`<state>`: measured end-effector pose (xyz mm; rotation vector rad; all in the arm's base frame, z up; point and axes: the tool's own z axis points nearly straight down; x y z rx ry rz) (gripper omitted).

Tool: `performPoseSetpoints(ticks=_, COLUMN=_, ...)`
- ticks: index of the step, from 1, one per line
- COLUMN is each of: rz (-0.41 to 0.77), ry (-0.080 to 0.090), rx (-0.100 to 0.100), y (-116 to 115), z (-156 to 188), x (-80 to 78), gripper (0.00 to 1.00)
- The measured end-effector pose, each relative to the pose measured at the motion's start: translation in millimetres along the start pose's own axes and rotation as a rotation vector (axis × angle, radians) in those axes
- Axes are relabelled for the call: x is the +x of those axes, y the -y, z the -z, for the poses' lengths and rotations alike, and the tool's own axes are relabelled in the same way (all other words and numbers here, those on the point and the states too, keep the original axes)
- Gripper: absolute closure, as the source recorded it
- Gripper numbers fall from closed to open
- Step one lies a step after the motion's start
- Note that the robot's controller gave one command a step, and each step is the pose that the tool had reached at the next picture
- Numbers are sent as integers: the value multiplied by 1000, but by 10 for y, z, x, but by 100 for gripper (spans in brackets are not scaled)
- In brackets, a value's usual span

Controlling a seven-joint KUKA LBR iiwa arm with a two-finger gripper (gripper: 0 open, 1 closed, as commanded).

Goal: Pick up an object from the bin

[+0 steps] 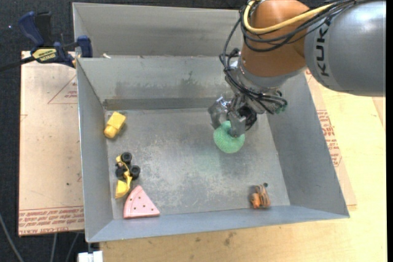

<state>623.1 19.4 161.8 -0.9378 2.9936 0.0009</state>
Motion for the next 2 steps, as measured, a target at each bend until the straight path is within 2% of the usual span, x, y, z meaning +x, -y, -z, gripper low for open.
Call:
performPoseSetpoints(ticks=1, rz=0, ry=0, rx=-1, y=-3, z=-2, x=0, gripper=100)
performPoseSetpoints(ticks=2, rz=-22, ry=0, rx=0, y=-19, z=648, x=-153, gripper=100)
